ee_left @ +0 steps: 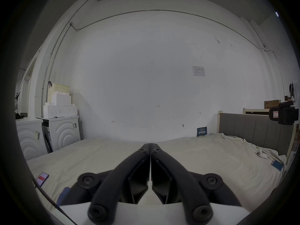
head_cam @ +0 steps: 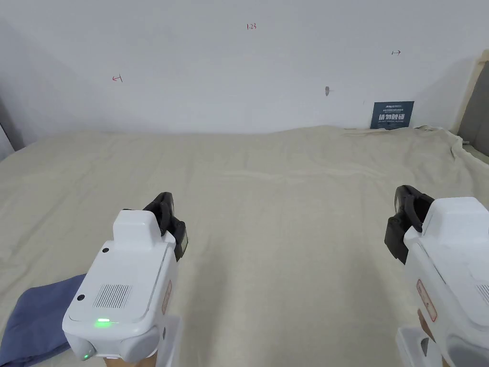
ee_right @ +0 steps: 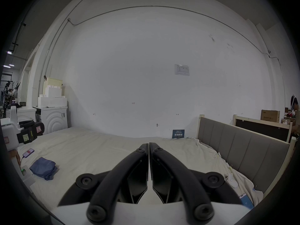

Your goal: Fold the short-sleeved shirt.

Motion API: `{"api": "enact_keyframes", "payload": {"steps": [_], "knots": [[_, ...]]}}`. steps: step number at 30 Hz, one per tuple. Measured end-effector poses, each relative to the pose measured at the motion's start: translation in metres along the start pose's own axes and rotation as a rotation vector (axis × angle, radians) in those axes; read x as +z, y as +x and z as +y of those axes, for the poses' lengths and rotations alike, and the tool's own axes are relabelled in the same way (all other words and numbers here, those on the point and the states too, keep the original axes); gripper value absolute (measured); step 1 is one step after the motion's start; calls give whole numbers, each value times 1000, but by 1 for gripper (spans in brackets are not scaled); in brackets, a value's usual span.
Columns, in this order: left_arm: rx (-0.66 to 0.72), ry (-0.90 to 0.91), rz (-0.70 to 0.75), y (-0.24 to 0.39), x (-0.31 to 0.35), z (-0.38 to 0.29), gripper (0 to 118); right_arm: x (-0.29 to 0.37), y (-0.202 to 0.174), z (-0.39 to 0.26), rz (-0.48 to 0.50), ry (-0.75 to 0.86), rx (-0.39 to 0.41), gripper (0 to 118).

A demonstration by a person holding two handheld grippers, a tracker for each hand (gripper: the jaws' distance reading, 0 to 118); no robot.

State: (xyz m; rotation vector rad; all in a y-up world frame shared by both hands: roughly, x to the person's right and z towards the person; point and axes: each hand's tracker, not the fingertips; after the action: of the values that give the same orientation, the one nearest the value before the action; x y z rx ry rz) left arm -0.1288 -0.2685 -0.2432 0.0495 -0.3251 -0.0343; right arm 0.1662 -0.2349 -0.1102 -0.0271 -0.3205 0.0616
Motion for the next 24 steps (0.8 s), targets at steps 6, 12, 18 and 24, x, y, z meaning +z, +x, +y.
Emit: {"api": "enact_keyframes", "payload": {"steps": [6, 12, 18, 24], "knots": [[6, -6, 7, -2, 0, 1, 90, -3, 1, -2, -7, -18, -8, 100], [14, 8, 9, -3, 0, 0, 118, -2, 6, -4, -12, -9, -15, 112], [0, 19, 14, -3, 1, 1, 118, 0, 6, 0, -25, 4, -22, 116], [2, 21, 14, -3, 1, 2, 118, 4, -1, 6, -25, 7, -22, 116]]}}
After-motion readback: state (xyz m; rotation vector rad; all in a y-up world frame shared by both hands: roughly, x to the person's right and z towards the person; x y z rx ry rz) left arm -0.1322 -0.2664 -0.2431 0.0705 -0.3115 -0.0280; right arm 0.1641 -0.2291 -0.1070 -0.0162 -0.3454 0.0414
